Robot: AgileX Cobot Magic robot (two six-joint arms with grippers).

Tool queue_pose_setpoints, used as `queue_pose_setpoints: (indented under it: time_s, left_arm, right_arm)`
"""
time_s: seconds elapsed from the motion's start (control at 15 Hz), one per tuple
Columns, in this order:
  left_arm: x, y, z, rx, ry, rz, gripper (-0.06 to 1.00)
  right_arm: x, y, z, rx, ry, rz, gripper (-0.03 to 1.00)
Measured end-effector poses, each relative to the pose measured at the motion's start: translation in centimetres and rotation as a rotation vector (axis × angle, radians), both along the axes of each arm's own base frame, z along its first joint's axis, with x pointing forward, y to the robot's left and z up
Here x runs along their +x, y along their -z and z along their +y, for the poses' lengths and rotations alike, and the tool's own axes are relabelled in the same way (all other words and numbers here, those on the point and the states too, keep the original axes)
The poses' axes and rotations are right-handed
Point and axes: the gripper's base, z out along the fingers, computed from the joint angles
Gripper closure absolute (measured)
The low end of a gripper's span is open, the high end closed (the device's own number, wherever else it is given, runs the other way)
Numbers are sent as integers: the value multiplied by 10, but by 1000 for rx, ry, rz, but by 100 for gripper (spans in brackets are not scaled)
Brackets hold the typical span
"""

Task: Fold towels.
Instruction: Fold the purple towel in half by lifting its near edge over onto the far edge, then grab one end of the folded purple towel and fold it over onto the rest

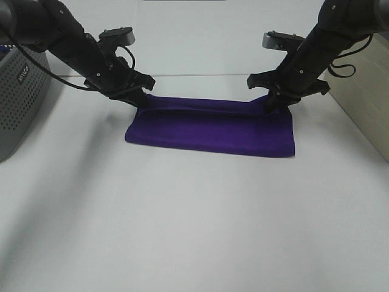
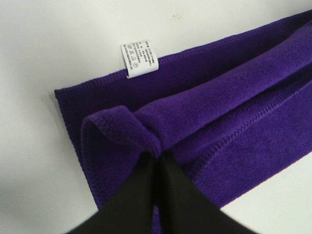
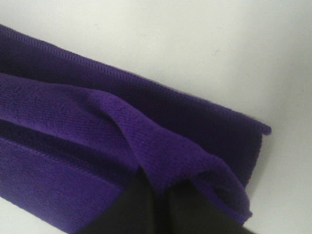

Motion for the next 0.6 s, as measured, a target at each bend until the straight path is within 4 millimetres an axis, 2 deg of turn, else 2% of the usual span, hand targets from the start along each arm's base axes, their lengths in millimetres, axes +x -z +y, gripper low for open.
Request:
queue_pose_setpoints:
  time_s: [0.13,0.33,0.47,0.53,0.6]
  left_arm:
    - [0,0,0,0,0,0,89]
    - [0,0,0,5,3,-1,73]
    - [0,0,0,6,2,-1,49]
    - [0,0,0,3,-4,4,37]
    - [-1,0,0,-1,-10,13,32]
  right_arm:
    - [0,0,0,0,0,0,89]
    - [0,0,0,-2,-2,5,63]
    - [-3,1,0,-2,-9,32,38]
    - [-4,0,0,-5,-17,50,30]
    - [-5,-4,0,-9,-29,68,27]
